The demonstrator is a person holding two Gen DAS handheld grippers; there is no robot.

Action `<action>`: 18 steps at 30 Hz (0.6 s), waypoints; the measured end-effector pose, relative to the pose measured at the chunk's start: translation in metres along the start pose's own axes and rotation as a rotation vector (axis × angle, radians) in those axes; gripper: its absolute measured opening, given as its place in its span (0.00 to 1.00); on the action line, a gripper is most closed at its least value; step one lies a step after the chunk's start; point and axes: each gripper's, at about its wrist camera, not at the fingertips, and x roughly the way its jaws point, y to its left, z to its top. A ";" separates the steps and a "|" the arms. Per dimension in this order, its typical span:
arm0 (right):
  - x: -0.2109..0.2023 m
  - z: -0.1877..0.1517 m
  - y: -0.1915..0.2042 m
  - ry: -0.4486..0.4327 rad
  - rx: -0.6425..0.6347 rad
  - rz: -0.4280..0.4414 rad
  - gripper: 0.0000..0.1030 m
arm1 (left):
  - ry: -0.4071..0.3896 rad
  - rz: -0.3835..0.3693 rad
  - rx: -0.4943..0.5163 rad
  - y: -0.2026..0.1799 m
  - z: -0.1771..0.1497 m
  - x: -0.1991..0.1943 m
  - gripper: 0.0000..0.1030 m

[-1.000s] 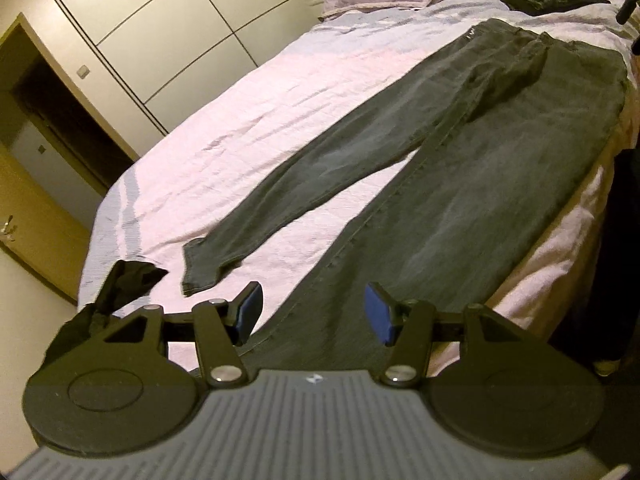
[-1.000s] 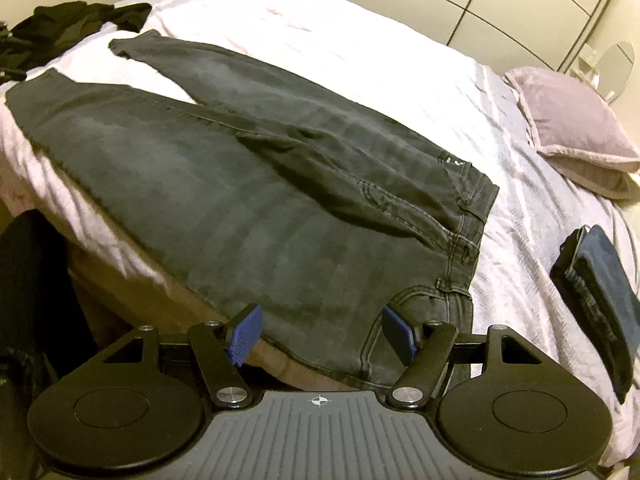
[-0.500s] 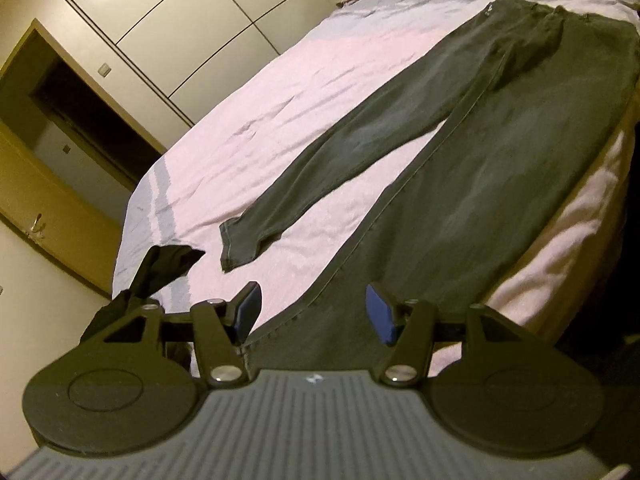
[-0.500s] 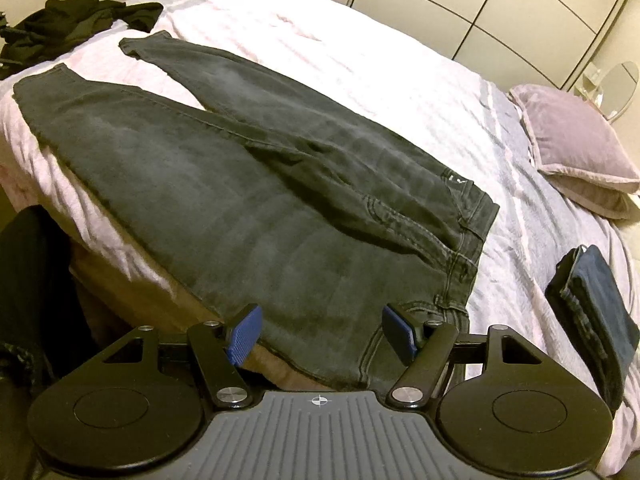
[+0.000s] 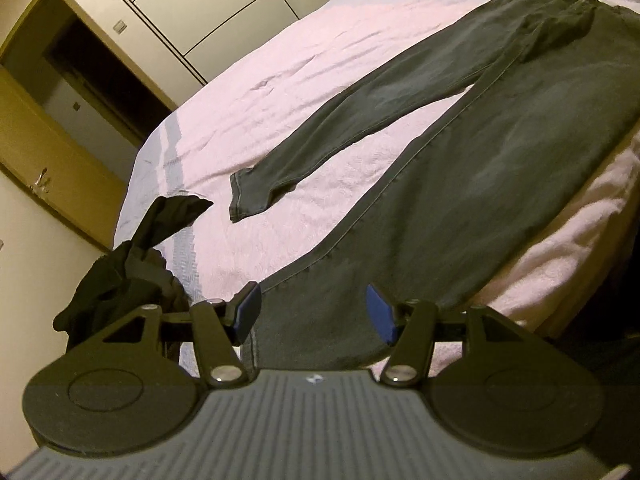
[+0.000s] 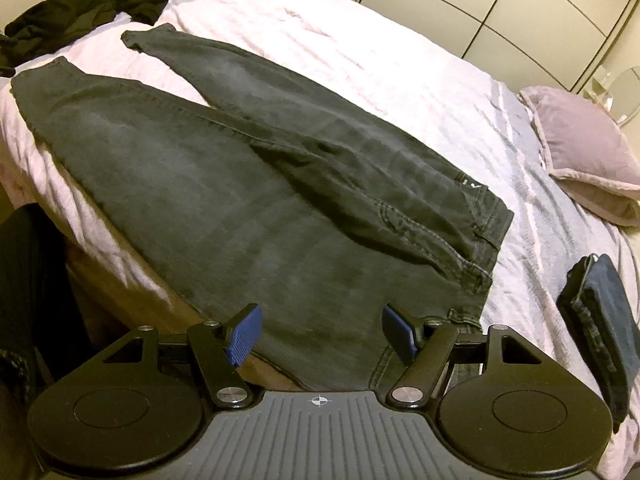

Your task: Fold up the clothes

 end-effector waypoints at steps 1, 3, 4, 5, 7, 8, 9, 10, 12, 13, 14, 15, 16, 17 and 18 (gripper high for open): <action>0.002 0.000 0.001 0.002 0.001 0.002 0.68 | 0.002 -0.002 0.005 -0.001 0.000 0.001 0.53; 0.005 0.000 0.001 0.006 0.004 0.006 0.68 | 0.007 -0.005 0.015 -0.004 -0.001 0.004 0.53; 0.007 0.000 0.001 0.006 0.007 0.007 0.68 | 0.009 -0.006 0.020 -0.005 -0.002 0.006 0.53; 0.009 0.000 0.001 0.007 0.010 0.008 0.68 | 0.012 -0.008 0.025 -0.006 -0.002 0.007 0.53; 0.014 -0.002 0.001 0.010 0.015 0.008 0.68 | 0.016 -0.011 0.034 -0.009 -0.003 0.010 0.53; 0.016 -0.004 0.002 0.011 0.015 0.004 0.68 | 0.018 -0.013 0.039 -0.010 -0.004 0.011 0.54; 0.019 -0.006 0.003 0.010 0.014 0.000 0.68 | 0.021 -0.014 0.044 -0.011 -0.004 0.013 0.54; 0.021 -0.009 0.004 0.004 0.010 -0.001 0.68 | 0.019 -0.017 0.065 -0.015 -0.007 0.015 0.54; 0.025 -0.016 0.006 -0.008 0.008 0.004 0.68 | 0.006 -0.024 0.135 -0.029 -0.016 0.021 0.54; 0.027 -0.020 0.007 -0.012 0.009 0.008 0.68 | -0.001 -0.028 0.170 -0.035 -0.020 0.024 0.54; 0.030 -0.024 0.008 -0.017 0.009 0.013 0.68 | -0.007 -0.031 0.205 -0.042 -0.024 0.027 0.54; 0.033 -0.029 0.010 -0.020 0.009 0.015 0.68 | -0.014 -0.035 0.240 -0.049 -0.029 0.030 0.54; 0.035 -0.032 0.012 -0.021 0.009 0.014 0.68 | -0.020 -0.038 0.266 -0.055 -0.032 0.033 0.54; 0.038 -0.035 0.014 -0.024 0.013 0.016 0.68 | -0.026 -0.041 0.283 -0.061 -0.034 0.037 0.54; 0.041 -0.038 0.015 -0.026 0.021 0.022 0.68 | -0.033 -0.044 0.301 -0.067 -0.036 0.041 0.54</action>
